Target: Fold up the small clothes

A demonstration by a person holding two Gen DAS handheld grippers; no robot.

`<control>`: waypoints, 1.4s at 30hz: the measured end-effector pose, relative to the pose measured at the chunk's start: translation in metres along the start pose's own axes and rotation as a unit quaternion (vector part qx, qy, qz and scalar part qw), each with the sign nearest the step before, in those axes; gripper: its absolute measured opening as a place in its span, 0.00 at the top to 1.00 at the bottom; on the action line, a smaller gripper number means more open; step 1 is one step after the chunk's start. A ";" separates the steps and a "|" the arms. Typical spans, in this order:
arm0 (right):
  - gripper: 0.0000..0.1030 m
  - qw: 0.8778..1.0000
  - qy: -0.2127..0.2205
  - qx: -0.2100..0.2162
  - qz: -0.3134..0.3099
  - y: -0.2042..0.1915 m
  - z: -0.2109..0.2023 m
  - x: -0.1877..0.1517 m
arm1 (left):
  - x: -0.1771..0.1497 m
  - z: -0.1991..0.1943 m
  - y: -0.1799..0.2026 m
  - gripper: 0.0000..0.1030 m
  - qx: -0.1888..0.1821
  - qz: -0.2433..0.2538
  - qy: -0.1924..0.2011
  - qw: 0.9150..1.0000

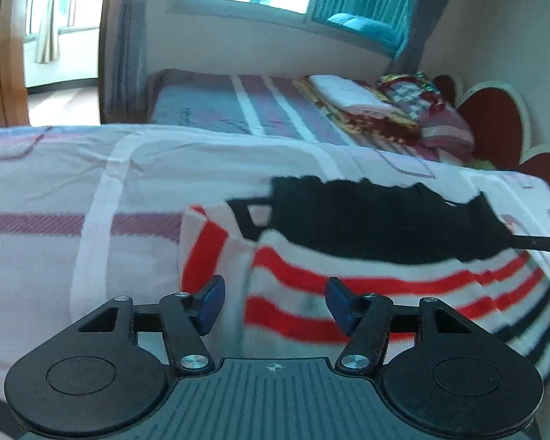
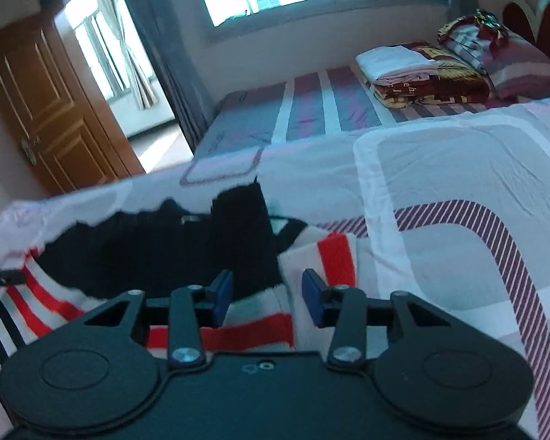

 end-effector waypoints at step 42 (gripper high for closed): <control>0.71 0.999 0.019 0.014 0.034 0.020 -0.074 -0.057 | -0.052 -0.073 -0.017 0.46 -0.007 -0.052 0.081 0.995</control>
Point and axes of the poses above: each gripper's, at about its wrist camera, not at the fingertips, and z roughly the way its jaws point, y to its right, x to its top, the point moved 1 cm from there along z, roughly the way its jaws point, and after that the axes turned 14 degrees about -y, right-handed, at the moved point
